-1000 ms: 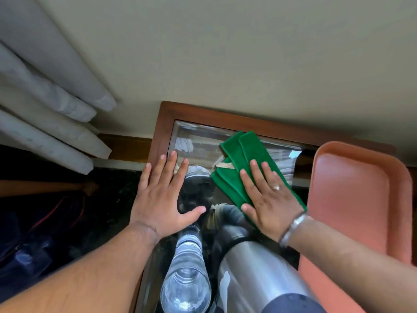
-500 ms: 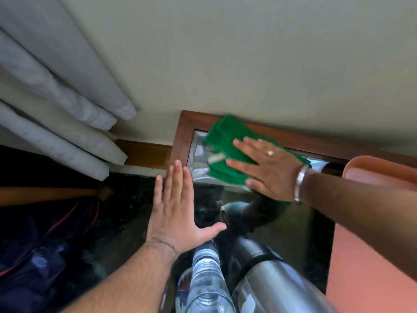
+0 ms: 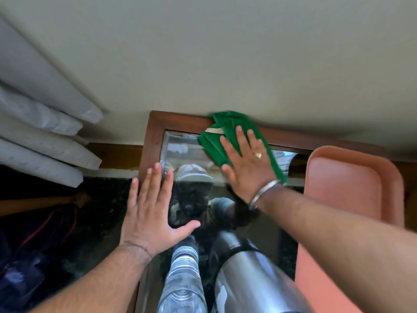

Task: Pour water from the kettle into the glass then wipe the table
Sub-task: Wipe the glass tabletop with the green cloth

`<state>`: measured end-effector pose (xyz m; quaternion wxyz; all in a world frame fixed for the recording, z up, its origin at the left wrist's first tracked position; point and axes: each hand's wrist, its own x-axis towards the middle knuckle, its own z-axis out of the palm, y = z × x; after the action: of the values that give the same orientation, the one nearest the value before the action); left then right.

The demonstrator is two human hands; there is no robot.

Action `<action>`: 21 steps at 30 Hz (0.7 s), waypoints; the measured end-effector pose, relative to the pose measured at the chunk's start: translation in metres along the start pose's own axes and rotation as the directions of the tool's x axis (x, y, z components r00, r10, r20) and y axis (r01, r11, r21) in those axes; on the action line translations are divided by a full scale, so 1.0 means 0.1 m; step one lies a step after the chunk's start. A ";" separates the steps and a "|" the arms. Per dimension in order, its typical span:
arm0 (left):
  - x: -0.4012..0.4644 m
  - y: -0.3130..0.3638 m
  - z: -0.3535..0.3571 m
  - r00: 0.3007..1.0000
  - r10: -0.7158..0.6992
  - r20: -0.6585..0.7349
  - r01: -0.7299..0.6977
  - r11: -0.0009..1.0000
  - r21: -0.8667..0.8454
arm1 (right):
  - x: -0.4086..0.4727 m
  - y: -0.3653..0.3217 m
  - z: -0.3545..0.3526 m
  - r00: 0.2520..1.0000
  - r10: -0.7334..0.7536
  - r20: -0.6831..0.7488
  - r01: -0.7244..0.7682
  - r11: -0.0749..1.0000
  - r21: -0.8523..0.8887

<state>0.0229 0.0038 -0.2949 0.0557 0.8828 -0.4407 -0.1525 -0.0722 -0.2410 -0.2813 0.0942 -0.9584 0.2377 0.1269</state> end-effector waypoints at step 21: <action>0.04 0.01 -0.04 0.997 -0.008 0.072 0.003 0.997 0.074 | -0.34 0.02 0.10 0.951 -0.306 0.037 0.308 0.947 -0.090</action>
<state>0.0254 -0.0005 -0.2917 0.0068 0.8795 -0.4453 -0.1679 -0.1046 -0.2256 -0.2813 0.0702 -0.9856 0.0784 0.1324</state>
